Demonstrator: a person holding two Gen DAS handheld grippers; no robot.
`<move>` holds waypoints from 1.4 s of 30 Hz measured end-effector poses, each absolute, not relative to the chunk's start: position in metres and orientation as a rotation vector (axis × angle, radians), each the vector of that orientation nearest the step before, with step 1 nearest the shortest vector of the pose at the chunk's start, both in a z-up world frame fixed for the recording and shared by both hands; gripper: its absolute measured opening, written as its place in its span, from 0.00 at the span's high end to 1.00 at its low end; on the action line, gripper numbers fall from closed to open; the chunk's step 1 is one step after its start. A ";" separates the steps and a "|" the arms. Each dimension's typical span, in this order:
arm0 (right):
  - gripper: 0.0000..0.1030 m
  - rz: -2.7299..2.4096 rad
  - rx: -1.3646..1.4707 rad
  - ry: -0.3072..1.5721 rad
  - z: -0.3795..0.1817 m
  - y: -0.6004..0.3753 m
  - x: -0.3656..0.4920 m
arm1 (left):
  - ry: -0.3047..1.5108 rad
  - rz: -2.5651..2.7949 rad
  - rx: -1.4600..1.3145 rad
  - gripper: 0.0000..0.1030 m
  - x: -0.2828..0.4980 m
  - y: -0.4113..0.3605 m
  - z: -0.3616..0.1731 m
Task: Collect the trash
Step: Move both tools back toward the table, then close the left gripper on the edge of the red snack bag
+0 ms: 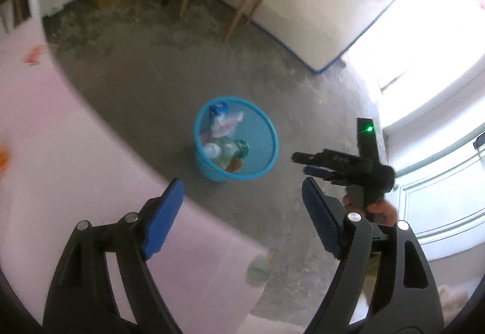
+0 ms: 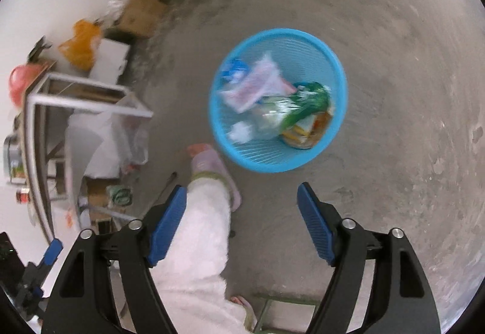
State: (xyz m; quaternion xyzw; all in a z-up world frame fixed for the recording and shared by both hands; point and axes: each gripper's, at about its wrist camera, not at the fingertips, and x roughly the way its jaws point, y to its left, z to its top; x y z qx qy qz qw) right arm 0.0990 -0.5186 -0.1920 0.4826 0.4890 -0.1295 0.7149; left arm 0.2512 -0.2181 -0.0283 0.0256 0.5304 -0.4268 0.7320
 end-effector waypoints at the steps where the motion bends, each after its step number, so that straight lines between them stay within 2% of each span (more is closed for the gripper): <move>1: 0.25 -0.268 1.053 1.075 -0.181 -0.512 0.101 | 1.143 -0.927 0.040 0.26 0.248 -0.202 -0.023; 8: 0.24 -0.059 0.886 0.998 -0.090 -0.438 0.134 | 0.954 -0.722 -0.131 0.26 0.232 -0.061 0.003; 15: 0.24 0.159 0.602 0.979 -0.020 -0.326 0.190 | 0.918 -0.459 -0.343 0.26 0.235 0.056 -0.012; 23: 0.24 0.318 0.394 1.017 0.001 -0.207 0.270 | 0.915 -0.328 -0.484 0.28 0.244 0.114 -0.034; 27: 0.26 0.253 0.290 1.021 -0.003 -0.182 0.309 | 0.932 -0.305 -0.503 0.39 0.243 0.131 -0.049; 31: 0.36 0.180 0.146 1.071 -0.025 -0.162 0.338 | 0.940 -0.312 -0.529 0.46 0.239 0.142 -0.056; 33: 0.48 0.174 0.102 1.107 -0.035 -0.151 0.346 | 0.937 -0.315 -0.533 0.50 0.240 0.147 -0.058; 35: 0.72 0.176 0.088 1.125 -0.041 -0.143 0.345 | 0.940 -0.315 -0.540 0.53 0.242 0.151 -0.061; 37: 0.85 0.188 0.091 1.128 -0.043 -0.138 0.339 | 0.944 -0.316 -0.548 0.54 0.243 0.155 -0.063; 42: 0.93 0.205 0.103 1.115 -0.037 -0.137 0.319 | 0.952 -0.312 -0.542 0.56 0.247 0.159 -0.064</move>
